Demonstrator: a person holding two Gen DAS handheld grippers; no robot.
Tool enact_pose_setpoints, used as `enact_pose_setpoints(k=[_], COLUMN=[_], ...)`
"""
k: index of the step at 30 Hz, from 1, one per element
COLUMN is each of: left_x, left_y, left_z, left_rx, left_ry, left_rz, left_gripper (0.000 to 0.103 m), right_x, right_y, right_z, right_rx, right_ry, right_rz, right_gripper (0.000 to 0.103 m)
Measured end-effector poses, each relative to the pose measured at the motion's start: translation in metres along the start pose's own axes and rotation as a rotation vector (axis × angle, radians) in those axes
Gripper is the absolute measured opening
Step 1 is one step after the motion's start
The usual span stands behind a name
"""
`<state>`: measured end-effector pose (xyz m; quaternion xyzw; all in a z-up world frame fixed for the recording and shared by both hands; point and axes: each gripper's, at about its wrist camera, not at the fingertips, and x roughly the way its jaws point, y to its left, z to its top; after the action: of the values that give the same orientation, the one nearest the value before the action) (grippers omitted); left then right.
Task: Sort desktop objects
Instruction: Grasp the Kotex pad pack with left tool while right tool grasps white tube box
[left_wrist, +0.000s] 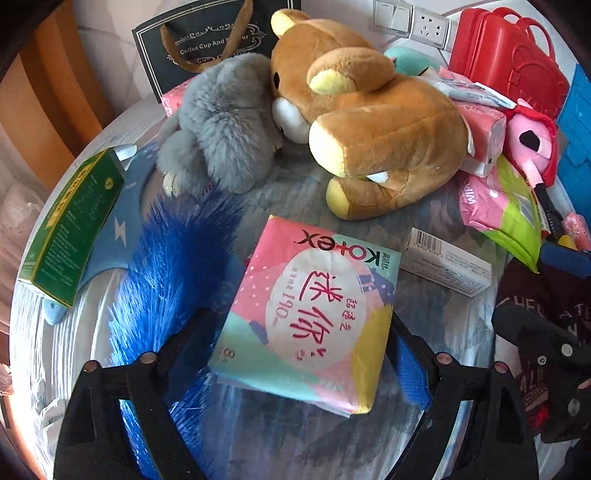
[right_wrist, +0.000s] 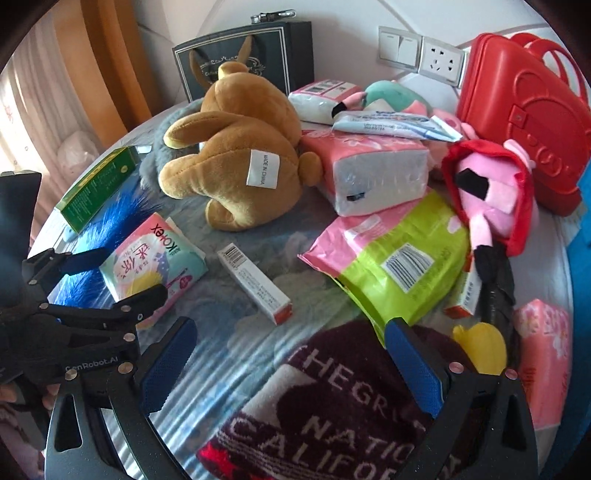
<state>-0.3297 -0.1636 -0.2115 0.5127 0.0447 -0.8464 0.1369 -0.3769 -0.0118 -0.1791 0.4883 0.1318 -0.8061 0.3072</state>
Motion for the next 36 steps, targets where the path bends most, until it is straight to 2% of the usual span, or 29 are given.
enact_pose_setpoints(k=[2,6,10,12,15,17,20,23,24,25,27,28,31,35,36], left_x=[0.004,0.01,0.008,0.004,-0.006,-0.007,-0.007,-0.01,-0.01,-0.006,0.004,0.006,0.004,0.001,0.0], left_y=[-0.007,-0.013,-0.014,-0.014,-0.014,-0.016,-0.025,-0.035,-0.037,-0.036,-0.026,-0.019,-0.011,-0.013,-0.012], left_z=[0.0,-0.005,-0.007,-0.009,-0.013,-0.012,-0.007,-0.003,-0.002,-0.003,-0.007,-0.009,-0.012,-0.016,-0.016], left_rx=[0.046,0.079,0.037,0.025,-0.007,-0.023,-0.033,-0.04,-0.042,-0.047,-0.064,-0.086,-0.089,-0.083,-0.084], left_ry=[-0.028,-0.072,-0.061,-0.051,-0.049,-0.046,-0.038,-0.018,-0.011,0.003,0.035,0.033,0.025,0.004,0.002], left_rz=[0.036,0.093,0.113,0.1,0.037,0.027,0.013,-0.048,-0.055,-0.057,-0.032,-0.054,-0.051,-0.052,-0.052], left_gripper=[0.092,0.094,0.093,0.093,0.091,0.091,0.091,0.086,0.086,0.086,0.086,0.085,0.078,0.073,0.072], right_x=[0.017,0.036,0.037,0.036,0.031,0.013,-0.005,-0.011,-0.011,-0.011,-0.004,-0.001,0.006,0.023,0.027], right_y=[-0.002,0.004,-0.004,-0.007,0.002,-0.001,-0.008,-0.011,-0.012,-0.015,-0.014,-0.011,0.0,0.009,0.009], right_z=[0.001,-0.002,-0.011,-0.017,-0.016,-0.018,-0.016,-0.012,-0.01,-0.008,-0.004,-0.003,-0.002,-0.003,-0.002], right_rx=[0.003,-0.045,0.003,0.004,-0.1,-0.076,-0.034,-0.029,-0.029,-0.027,-0.031,-0.039,-0.069,-0.083,-0.078], right_ry=[0.028,0.035,-0.043,-0.082,-0.02,-0.063,-0.11,-0.116,-0.114,-0.105,-0.082,-0.069,-0.062,-0.045,-0.038], right_rz=[0.004,-0.055,-0.043,-0.027,-0.051,0.003,0.06,0.086,0.102,0.117,0.124,0.126,0.158,0.134,0.131], right_gripper=[0.103,0.103,0.103,0.103,0.102,0.102,0.086,0.072,0.061,0.057,0.056,0.056,0.056,0.056,0.052])
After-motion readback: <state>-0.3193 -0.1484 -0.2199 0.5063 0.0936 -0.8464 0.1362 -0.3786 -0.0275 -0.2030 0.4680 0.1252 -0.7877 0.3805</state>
